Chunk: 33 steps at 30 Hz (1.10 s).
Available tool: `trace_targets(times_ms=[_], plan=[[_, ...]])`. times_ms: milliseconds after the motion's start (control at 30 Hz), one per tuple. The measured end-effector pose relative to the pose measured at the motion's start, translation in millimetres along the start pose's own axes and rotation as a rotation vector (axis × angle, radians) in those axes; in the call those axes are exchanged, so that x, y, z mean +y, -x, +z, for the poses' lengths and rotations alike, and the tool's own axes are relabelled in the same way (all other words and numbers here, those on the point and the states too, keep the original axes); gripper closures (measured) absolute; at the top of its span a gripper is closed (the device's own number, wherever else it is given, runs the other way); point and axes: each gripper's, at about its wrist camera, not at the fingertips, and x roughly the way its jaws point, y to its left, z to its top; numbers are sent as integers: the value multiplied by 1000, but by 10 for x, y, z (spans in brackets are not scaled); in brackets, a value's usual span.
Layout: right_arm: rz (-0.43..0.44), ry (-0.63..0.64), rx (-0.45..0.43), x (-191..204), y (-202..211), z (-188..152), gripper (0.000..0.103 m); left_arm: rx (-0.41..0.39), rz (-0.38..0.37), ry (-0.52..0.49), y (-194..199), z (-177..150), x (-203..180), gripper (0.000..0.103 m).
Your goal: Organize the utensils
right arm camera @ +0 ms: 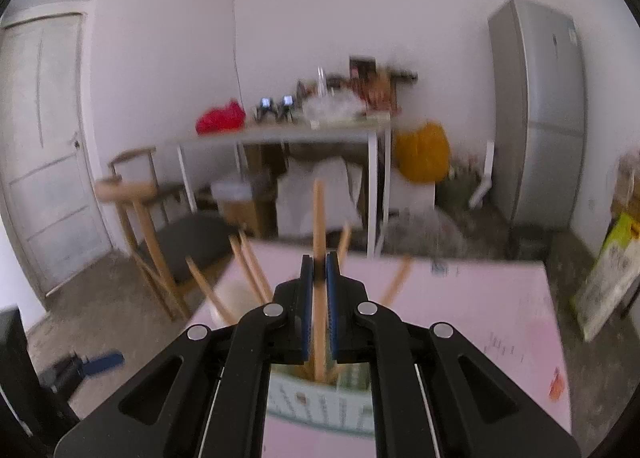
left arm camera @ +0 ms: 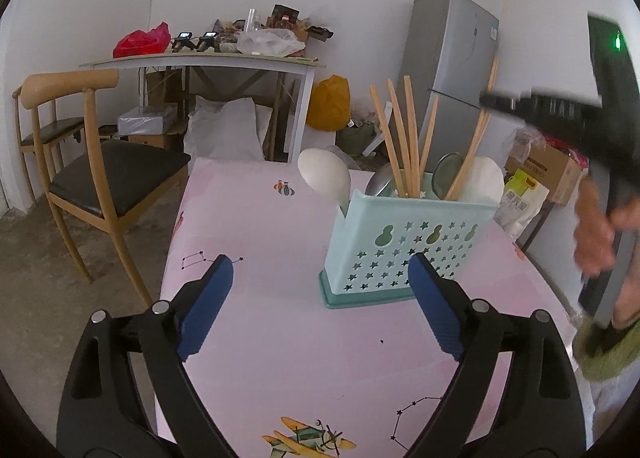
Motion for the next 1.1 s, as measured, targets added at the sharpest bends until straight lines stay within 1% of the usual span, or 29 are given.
trace_targets(times_ms=[67, 133, 167, 200, 333, 433, 467, 567, 667, 700, 767, 800, 900, 1000, 1033, 1100], plan=[[1, -9, 49, -49, -41, -155, 95, 7, 7, -6, -19, -4, -16, 16], [-5, -18, 71, -98, -22, -249, 89, 11, 12, -12, -31, -2, -15, 16], [-10, -29, 70, -137, 32, -286, 81, 11, 14, -15, -38, -1, -19, 15], [-11, -43, 58, -179, 96, -308, 75, 10, 15, -18, -43, 0, -21, 15], [10, -121, 9, -392, 360, -386, 66, 12, -1, -33, -88, -1, -53, 15], [34, -167, 6, -572, 432, -506, 58, 4, -27, -59, -136, 2, -107, 15], [44, -177, 22, -626, 412, -568, 53, -1, -38, -70, -157, 7, -126, 15], [83, -185, 104, -733, 231, -783, 43, -17, -77, -109, -262, 28, -183, 15], [116, -181, 167, -798, 40, -974, 40, -4, -126, -127, -431, 49, -203, 15], [141, -185, 187, -832, -50, -1041, 39, 4, -141, -128, -483, 63, -208, 15], [175, -194, 204, -872, -186, -1102, 39, 27, -186, -122, -633, 77, -193, 15], [200, -202, 209, -907, -266, -1130, 39, 44, -207, -118, -730, 87, -182, 15], [256, -209, 208, -953, -435, -1109, 39, 92, -236, -97, -963, 117, -144, 15], [305, -204, 197, -967, -506, -1101, 39, 141, -288, -64, -1137, 153, -111, 15], [318, -206, 193, -972, -520, -1086, 39, 143, -308, -58, -1161, 164, -107, 15], [315, -200, 188, -955, -535, -1081, 37, 144, -338, -57, -1195, 175, -119, 15]])
